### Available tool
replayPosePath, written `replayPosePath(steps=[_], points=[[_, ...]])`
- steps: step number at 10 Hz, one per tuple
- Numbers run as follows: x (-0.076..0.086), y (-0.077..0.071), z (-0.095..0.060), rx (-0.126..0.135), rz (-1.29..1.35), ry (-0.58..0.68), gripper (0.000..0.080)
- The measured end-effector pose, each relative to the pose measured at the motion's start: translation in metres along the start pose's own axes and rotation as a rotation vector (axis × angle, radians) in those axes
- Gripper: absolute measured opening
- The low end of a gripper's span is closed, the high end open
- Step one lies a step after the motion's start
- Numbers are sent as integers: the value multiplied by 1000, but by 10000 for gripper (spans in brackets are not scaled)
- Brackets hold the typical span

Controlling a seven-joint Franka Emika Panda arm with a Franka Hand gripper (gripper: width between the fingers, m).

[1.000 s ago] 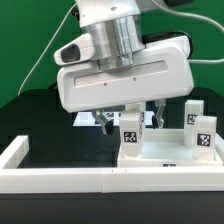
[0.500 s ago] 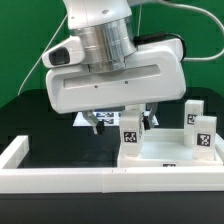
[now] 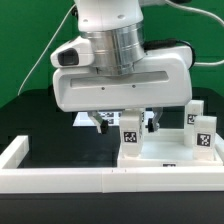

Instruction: Assemble square table

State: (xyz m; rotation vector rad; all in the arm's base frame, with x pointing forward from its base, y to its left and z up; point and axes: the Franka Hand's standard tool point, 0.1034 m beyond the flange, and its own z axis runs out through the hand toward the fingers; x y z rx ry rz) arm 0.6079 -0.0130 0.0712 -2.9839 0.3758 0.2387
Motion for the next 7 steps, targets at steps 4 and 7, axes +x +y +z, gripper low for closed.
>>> replayPosePath(steps=[4,7], points=[[0,-3,1,0,11,1,327],[0,-3,1,0,11,1,287]])
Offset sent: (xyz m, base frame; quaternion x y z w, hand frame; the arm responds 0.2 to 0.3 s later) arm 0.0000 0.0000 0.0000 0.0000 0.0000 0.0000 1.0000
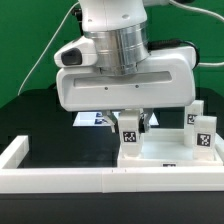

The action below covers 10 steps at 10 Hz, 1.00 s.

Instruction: Assemble square table

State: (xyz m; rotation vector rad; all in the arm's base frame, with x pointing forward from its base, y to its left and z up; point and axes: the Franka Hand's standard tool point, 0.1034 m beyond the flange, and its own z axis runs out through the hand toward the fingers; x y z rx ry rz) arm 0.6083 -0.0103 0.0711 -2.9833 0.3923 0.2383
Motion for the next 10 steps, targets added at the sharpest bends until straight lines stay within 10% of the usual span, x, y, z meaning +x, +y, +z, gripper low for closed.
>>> replayPosePath(steps=[10], points=[[-20,-11,5,-11,103,277,288]])
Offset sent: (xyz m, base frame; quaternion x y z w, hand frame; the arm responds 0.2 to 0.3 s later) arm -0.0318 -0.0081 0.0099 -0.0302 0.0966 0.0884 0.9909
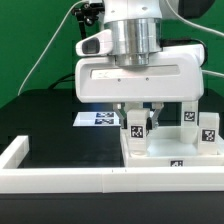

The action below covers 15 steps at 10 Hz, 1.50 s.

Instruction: Assemble square table

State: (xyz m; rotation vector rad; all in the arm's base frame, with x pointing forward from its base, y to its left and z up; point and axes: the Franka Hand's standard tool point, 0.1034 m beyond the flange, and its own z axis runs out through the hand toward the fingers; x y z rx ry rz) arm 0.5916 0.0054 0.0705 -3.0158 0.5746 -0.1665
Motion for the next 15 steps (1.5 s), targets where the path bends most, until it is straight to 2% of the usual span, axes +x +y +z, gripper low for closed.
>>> replayPosePath(steps=[4,8,9,12,15], points=[[1,0,0,2,41,13,288],[1,1,0,8,282,11,288],[2,1,0,12,381,10,288],[-3,-3,2,51,791,8,288],[-4,-10,4,69,1141,-11,288]])
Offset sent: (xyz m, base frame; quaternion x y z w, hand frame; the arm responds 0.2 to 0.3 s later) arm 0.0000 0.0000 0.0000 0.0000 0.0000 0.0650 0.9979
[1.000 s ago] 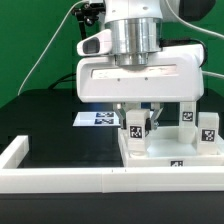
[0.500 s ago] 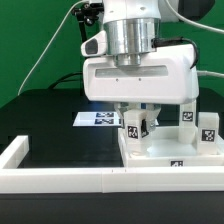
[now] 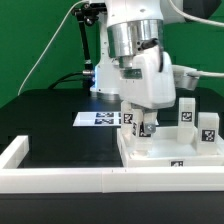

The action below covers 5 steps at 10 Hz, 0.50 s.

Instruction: Assemble square table

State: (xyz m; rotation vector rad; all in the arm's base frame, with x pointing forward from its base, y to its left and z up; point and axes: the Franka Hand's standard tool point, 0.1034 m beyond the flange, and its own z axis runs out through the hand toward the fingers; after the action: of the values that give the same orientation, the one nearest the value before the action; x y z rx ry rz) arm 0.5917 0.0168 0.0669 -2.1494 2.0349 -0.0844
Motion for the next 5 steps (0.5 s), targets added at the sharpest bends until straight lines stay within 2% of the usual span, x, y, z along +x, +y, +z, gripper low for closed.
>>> replayPosePath(steps=[2,3,4,5], points=[[0,-1,0,5,118,-7,288],[0,-1,0,4,107,-7,349],[1,-1,-1,4,54,-7,349],[5,-3,-5,6,-11,-8,549]])
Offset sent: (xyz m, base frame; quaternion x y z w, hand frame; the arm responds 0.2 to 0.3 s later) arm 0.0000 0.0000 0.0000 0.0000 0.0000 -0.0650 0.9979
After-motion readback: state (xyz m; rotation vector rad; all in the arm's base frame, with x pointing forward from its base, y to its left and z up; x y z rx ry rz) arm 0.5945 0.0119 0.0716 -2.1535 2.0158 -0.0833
